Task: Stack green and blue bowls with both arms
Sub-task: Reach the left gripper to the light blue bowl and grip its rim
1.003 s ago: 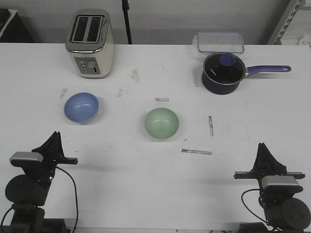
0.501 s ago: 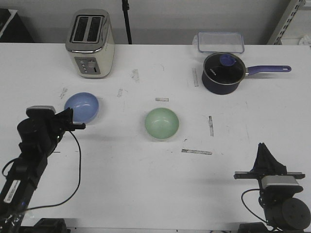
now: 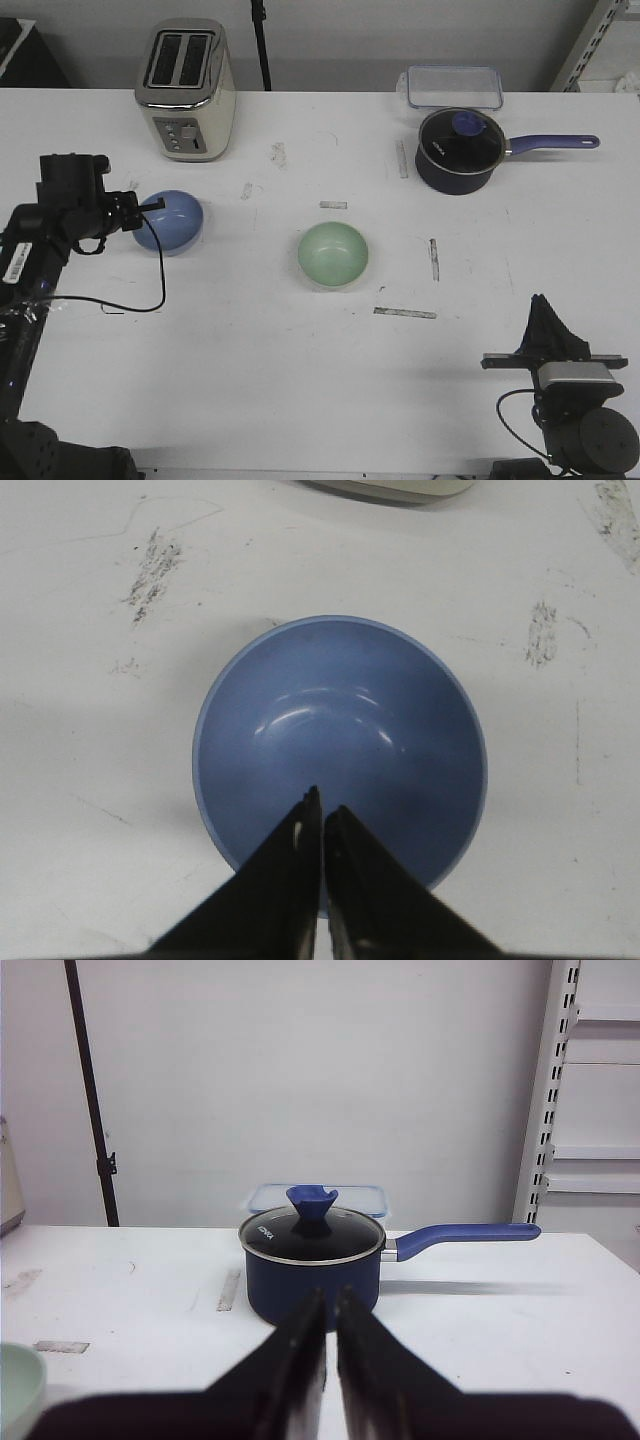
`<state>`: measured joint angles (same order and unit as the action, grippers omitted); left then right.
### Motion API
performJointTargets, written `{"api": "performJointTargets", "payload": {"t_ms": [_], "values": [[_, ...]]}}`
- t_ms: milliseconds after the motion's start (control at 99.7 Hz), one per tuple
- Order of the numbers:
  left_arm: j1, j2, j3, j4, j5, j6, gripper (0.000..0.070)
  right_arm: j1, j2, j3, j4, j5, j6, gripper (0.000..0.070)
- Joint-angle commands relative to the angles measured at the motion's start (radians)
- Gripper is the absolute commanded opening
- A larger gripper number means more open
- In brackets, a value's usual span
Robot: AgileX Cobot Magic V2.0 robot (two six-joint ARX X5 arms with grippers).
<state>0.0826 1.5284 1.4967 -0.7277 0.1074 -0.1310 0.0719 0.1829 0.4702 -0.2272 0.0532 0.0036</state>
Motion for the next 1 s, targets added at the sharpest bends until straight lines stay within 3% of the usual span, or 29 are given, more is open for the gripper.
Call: {"api": "performJointTargets", "payload": {"t_ms": [0, 80, 160, 221, 451, 552, 652, 772, 993], "values": [[0.012, 0.038, 0.057, -0.036, 0.022, -0.089, 0.0002, 0.001, 0.0, 0.006, 0.01, 0.0, -0.001, 0.0016], [0.041, 0.063, 0.08, -0.058, 0.1, -0.151, 0.0001, 0.001, 0.0, 0.006, 0.01, 0.0, -0.001, 0.0016], [0.079, 0.08, 0.08, -0.063, 0.229, -0.171, 0.0001, 0.001, 0.0, 0.006, 0.01, 0.0, -0.001, 0.0016], [0.107, 0.093, 0.08, -0.066, 0.27, -0.188, 0.0001, 0.001, 0.0, 0.006, 0.01, 0.0, -0.001, 0.0016], [0.167, 0.14, 0.08, -0.064, 0.214, -0.208, 0.0021, 0.001, 0.0, 0.006, 0.01, 0.0, -0.001, 0.0016], [0.174, 0.166, 0.08, -0.064, 0.186, -0.208, 0.0141, 0.001, 0.0, 0.006, 0.01, 0.0, -0.001, 0.0016], [0.174, 0.2, 0.08, -0.066, 0.174, -0.202, 0.0192, 0.001, 0.0, 0.006, 0.01, 0.0, -0.001, 0.0016], [0.172, 0.242, 0.08, -0.071, 0.174, -0.198, 0.0331, 0.001, 0.0, 0.006, 0.01, 0.0, -0.001, 0.0016], [0.146, 0.307, 0.079, -0.059, 0.174, -0.192, 0.0332, 0.001, 0.0, 0.006, 0.01, 0.0, -0.001, 0.0016]]}}
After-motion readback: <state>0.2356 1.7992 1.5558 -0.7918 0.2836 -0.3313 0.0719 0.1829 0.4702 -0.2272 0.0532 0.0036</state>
